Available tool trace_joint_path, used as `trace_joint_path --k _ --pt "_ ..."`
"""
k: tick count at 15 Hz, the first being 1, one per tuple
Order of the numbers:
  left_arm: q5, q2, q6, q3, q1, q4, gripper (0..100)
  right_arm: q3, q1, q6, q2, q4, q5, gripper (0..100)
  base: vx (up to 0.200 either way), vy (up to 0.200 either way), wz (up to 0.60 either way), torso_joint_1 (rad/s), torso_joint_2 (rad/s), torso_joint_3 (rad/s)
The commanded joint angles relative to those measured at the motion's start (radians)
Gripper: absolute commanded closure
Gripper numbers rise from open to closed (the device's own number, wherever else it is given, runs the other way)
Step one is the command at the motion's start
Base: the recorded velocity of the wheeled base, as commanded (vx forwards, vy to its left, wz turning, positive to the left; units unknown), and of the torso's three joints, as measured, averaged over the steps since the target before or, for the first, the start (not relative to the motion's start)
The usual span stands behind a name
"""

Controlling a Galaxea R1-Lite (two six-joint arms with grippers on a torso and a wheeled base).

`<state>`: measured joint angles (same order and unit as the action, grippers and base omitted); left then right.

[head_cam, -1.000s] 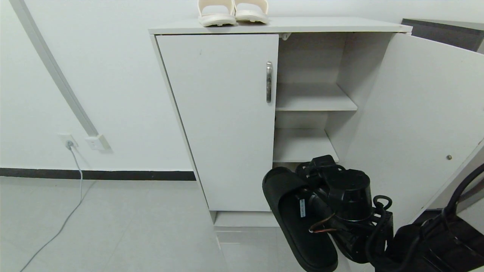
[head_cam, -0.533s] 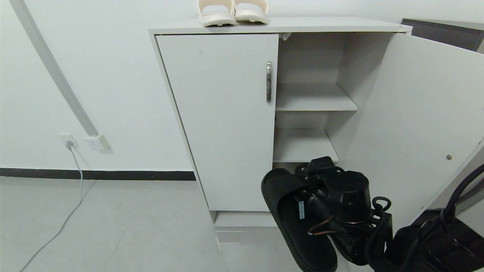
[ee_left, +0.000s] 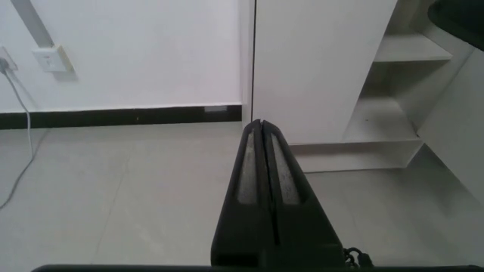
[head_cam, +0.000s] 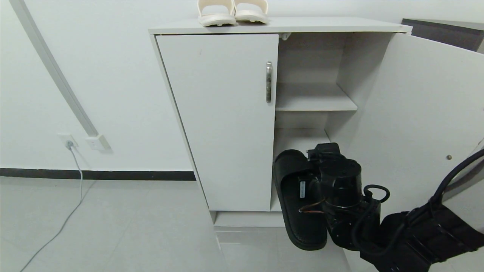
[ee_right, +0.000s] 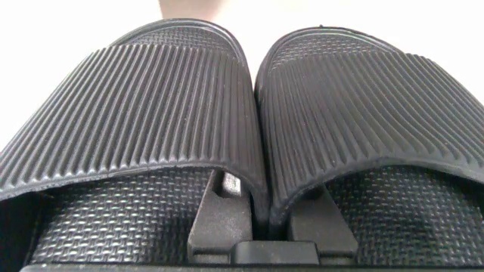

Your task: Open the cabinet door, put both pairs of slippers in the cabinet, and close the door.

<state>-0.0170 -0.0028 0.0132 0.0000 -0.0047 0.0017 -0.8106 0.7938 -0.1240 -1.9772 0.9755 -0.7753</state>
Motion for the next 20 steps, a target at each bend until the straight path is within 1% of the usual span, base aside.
trace_joint_path --k 1,4,9,16,20 --pt "0.0 0.003 -0.001 0.0 0.0 0.0 100 -0.039 -0.005 0.0 -0.034 0.0 -0.013 100 0.0 -0.2 0.0 0.002 0.0 0.007" --pt "0.0 0.003 -0.001 0.0 0.0 0.0 100 -0.039 -0.004 0.001 -0.046 0.0 -0.018 100 0.0 -0.2 0.0 0.001 0.0 0.001" --pt "0.0 0.003 -0.002 0.0 0.0 0.0 100 -0.064 -0.011 0.003 -0.072 0.0 -0.015 100 0.0 0.0 0.0 0.0 0.0 0.0" --pt "0.0 0.003 -0.002 0.0 0.0 0.0 100 -0.079 -0.105 0.004 -0.12 0.002 -0.009 100 0.0 0.0 0.0 0.0 0.0 0.0" --pt "0.0 0.003 -0.002 0.0 0.0 0.0 100 -0.047 -0.117 0.007 -0.109 0.002 -0.007 100 0.0 0.0 0.0 0.0 0.0 0.0"
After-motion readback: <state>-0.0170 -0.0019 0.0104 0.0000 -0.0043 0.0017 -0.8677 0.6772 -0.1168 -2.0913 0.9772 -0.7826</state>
